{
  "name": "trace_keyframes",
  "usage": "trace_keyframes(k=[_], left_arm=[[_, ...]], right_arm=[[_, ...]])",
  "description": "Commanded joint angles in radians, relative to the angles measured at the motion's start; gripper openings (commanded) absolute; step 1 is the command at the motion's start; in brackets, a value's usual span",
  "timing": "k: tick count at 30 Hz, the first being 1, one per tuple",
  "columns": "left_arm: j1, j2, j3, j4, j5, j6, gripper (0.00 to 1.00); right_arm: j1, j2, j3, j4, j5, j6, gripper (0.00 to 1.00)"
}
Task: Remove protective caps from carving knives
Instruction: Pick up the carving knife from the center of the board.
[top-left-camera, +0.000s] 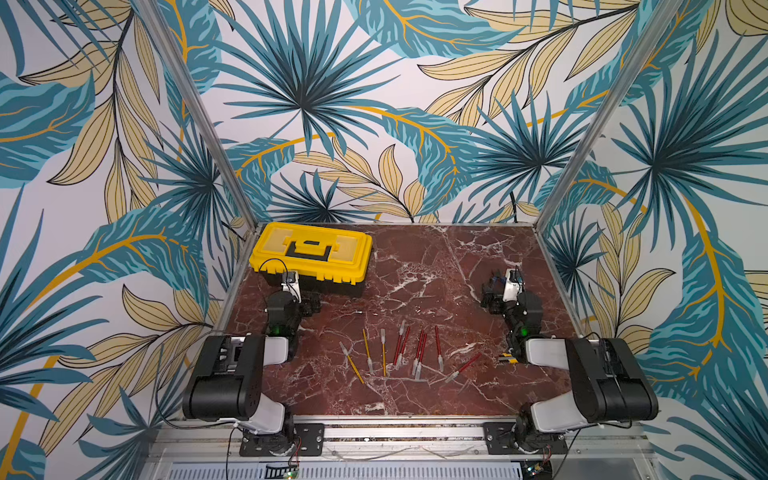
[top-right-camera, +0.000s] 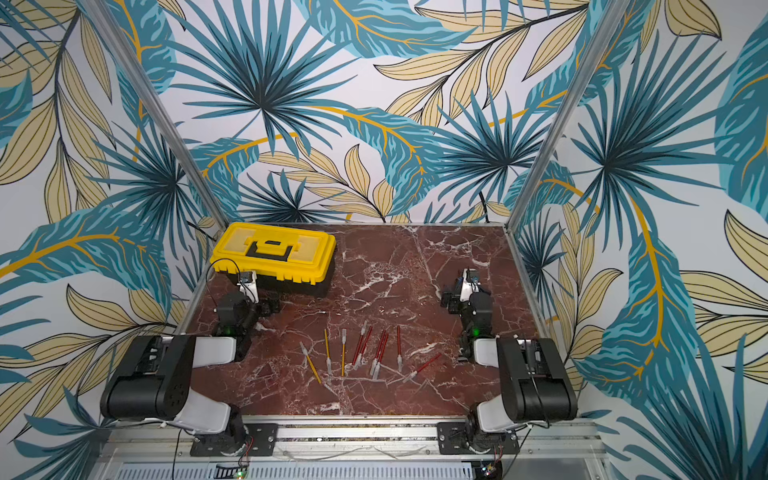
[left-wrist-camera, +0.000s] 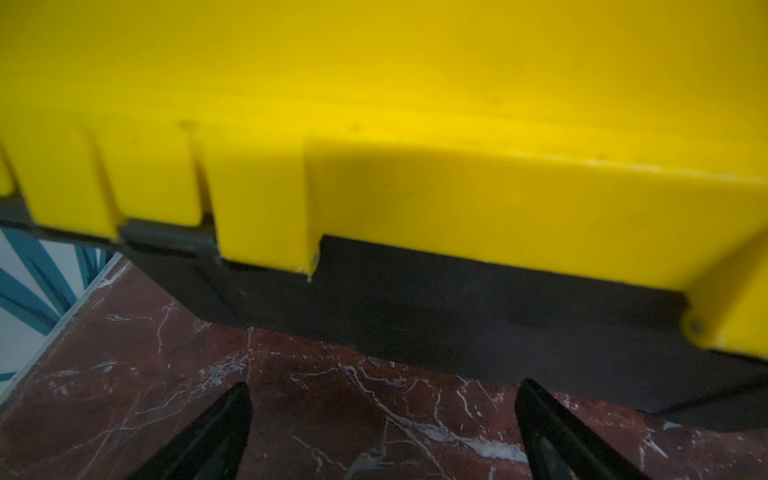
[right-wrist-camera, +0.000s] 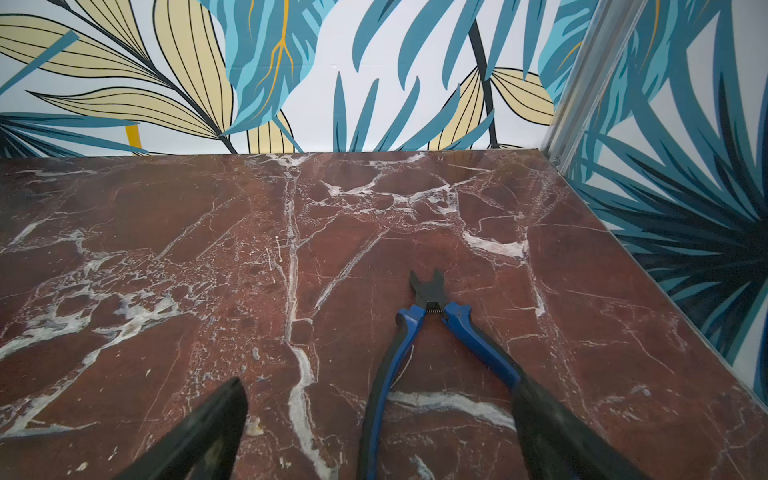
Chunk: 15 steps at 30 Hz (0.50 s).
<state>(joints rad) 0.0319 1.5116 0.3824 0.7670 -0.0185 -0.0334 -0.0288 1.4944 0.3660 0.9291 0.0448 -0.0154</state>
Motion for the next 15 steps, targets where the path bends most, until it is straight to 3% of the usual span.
trace_keyframes(k=[1,15], left_arm=[[0.002,0.004,0.041,0.024,0.004,0.007,1.00],[0.000,0.004,0.041,0.024,0.002,0.007,1.00]], right_arm=[[0.004,0.010,0.006,-0.013,0.014,0.011,1.00],[0.004,0.009,0.005,-0.012,0.020,0.010,0.99]])
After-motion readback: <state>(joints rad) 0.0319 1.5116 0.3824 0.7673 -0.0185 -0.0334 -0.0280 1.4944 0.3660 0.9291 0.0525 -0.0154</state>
